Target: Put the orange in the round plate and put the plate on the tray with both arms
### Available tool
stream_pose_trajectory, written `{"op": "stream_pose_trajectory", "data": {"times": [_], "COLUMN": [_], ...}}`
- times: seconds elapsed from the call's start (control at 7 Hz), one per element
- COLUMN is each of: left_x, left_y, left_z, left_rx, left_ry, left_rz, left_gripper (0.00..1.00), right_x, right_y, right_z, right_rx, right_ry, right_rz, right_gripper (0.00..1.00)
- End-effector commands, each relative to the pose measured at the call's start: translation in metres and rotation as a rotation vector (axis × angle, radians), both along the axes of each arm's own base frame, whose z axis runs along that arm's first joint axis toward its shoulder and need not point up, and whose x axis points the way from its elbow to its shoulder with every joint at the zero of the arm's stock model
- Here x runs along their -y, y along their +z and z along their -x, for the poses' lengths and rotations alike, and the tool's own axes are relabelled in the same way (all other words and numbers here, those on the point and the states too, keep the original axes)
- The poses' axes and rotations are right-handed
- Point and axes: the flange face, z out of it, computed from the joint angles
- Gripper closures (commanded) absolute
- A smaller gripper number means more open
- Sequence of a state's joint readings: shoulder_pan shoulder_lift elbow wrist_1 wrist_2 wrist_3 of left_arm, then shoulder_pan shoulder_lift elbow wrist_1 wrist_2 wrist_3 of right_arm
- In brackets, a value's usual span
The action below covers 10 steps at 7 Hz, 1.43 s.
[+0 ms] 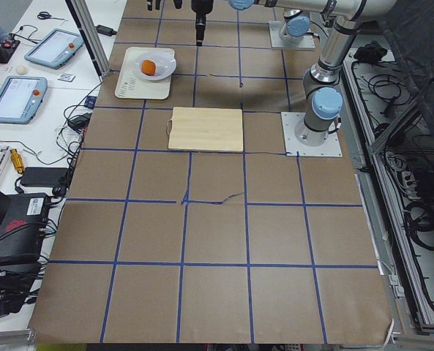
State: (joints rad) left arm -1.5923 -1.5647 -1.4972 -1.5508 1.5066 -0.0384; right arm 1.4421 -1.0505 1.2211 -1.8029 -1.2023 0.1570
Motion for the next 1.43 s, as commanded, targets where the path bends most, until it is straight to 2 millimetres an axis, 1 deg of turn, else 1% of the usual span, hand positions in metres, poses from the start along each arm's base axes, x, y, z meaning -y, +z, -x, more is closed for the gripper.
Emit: {"op": "stream_pose_trajectory", "data": {"times": [0.0,0.14,0.29,0.43,0.57,0.71,0.86,1.0,1.14,1.29], "left_x": [0.0,0.0,0.001,0.001,0.001,0.001,0.001,0.001,0.001,0.001], "left_y": [0.0,0.0,-0.001,-0.001,-0.001,-0.001,-0.001,-0.001,-0.002,-0.002], "left_z": [0.0,0.0,0.0,0.0,0.0,0.0,0.0,0.0,0.0,0.001], "left_rx": [0.0,0.0,0.0,0.0,0.0,0.0,0.0,-0.002,-0.002,-0.002], "left_ry": [0.0,0.0,0.0,0.0,0.0,0.0,0.0,0.0,0.0,-0.002], "left_rz": [0.0,0.0,-0.002,-0.002,-0.002,-0.002,-0.002,-0.002,-0.003,-0.003], "left_gripper": [0.0,0.0,0.0,0.0,0.0,0.0,0.0,0.0,0.0,0.0], "right_x": [-0.075,-0.106,-0.135,-0.163,-0.184,-0.197,-0.199,-0.206,-0.217,-0.222], "right_y": [0.045,0.057,0.069,0.07,0.072,0.081,0.087,0.096,0.109,0.114], "right_z": [-0.007,-0.014,-0.024,-0.038,-0.058,-0.061,-0.056,-0.058,-0.058,-0.059], "right_rx": [-0.288,-0.336,-0.339,-0.336,-0.343,-0.362,-0.363,-0.362,-0.364,-0.362], "right_ry": [0.029,0.044,0.053,0.078,0.107,0.132,0.14,0.144,0.141,0.143], "right_rz": [-0.082,-0.095,-0.1,-0.127,-0.132,-0.127,-0.138,-0.142,-0.122,-0.125], "right_gripper": [0.0,0.0,0.0,0.0,0.0,0.0,0.0,0.0,0.0,0.0]}}
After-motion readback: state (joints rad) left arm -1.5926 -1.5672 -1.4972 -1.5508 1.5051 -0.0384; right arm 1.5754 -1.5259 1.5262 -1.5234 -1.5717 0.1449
